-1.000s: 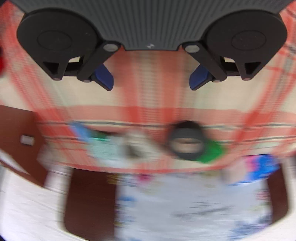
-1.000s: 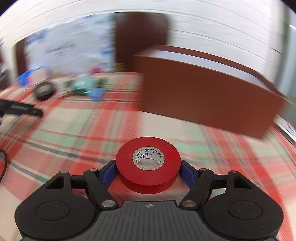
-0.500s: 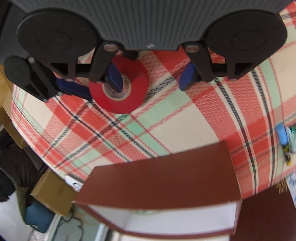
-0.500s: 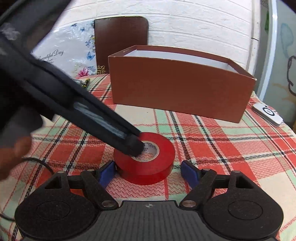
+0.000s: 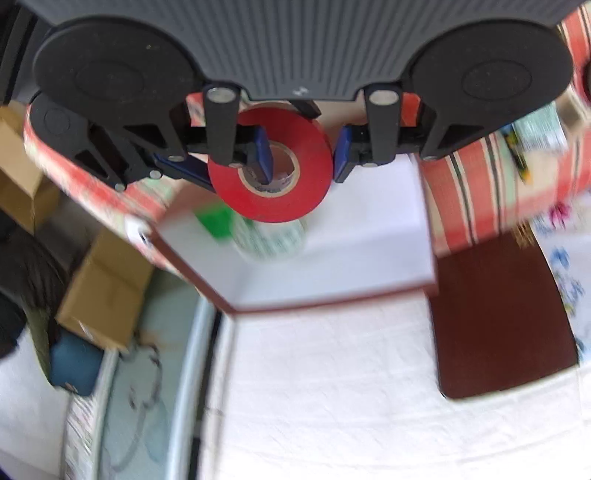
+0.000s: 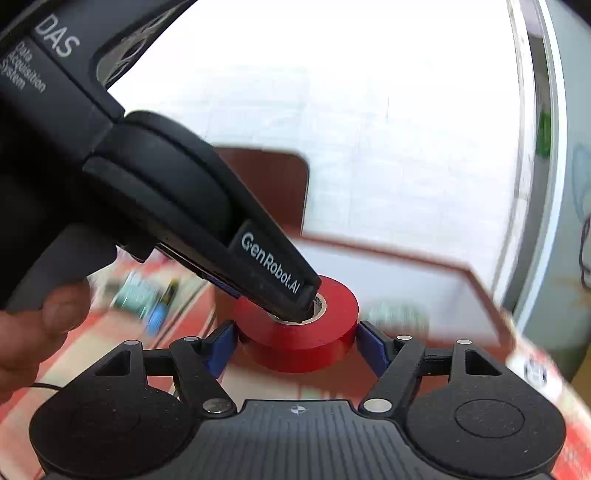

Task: Organize objects
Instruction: 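Release the red tape roll into the brown box with the left gripper, then move the left gripper to the snack packet and grasp it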

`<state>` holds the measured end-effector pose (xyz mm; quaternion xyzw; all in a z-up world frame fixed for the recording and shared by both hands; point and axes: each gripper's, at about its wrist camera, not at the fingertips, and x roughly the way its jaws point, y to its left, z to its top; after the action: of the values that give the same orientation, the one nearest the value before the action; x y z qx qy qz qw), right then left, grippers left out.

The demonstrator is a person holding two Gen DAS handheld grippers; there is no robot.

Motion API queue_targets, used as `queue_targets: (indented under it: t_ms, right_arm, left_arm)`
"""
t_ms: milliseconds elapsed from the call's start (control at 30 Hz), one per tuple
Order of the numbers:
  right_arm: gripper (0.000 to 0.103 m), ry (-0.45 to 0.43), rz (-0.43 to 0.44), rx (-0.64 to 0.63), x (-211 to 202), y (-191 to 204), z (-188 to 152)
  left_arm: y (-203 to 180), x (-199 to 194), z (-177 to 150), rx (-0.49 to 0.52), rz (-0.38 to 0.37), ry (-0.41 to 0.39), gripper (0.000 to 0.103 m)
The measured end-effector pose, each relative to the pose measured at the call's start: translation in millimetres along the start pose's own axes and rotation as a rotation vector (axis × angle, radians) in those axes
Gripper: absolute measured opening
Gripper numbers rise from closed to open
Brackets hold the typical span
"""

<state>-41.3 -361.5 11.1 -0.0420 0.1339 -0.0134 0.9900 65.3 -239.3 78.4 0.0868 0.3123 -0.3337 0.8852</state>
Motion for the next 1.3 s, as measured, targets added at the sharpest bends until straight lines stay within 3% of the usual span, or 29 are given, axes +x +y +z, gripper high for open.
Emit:
queue_targets:
  t_ms: [133,233,267,367,467,667,767,833,933,1133,1300]
  right_arm:
    - [0.07,0.028,0.005,0.034,52.8,-13.2,8.4]
    - [0.067,0.083,0.001,0.081,86.1,-22.2,2.1]
    - [0.071,0.069,-0.003,0.1,87.9,-25.4,0.7]
    - [0.073,0.046,-0.028,0.1,82.0,-29.5,-2.1]
    - [0.073,0.026,-0.056,0.101,69.1,-31.5,-8.0]
    - [0.074,-0.018,-0.075,0.176,23.6,-33.0,-13.6]
    - [0.074,0.024,-0.038,0.189,15.3,-24.1,-20.5]
    - [0.074,0.07,-0.013,0.182,9.7,-16.9,-33.7]
    - [0.074,0.165,0.054,0.199,1.4,10.5,-48.7]
    - [0.074,0.279,0.161,0.135,-0.6,57.6,-63.6]
    - [0.073,0.339,0.247,0.04,16.7,93.5,-60.5]
  left_arm:
    - [19.1,31.8,23.7,-0.032,0.031,0.003,0.037]
    - [32.1,60.8,28.4,-0.033,0.091,0.032,0.044]
    - [38.0,65.9,28.4,-0.047,0.104,0.047,0.046]
    - [47.9,73.6,25.0,-0.098,0.091,0.053,0.047]
    - [45.8,71.5,18.2,-0.086,0.098,0.035,0.048]
    - [43.3,36.9,-0.2,-0.102,0.069,0.001,0.05]
    - [47.4,11.6,-16.2,-0.115,0.023,-0.022,0.052]
    - [48.7,-3.7,-29.8,-0.109,0.071,-0.034,0.058]
    - [64.3,-15.3,-56.7,-0.124,0.114,-0.012,0.059]
    - [126.0,-17.9,-113.1,-0.228,0.28,0.13,0.059]
    - [186.0,-26.1,-148.4,-0.311,0.431,0.151,0.059]
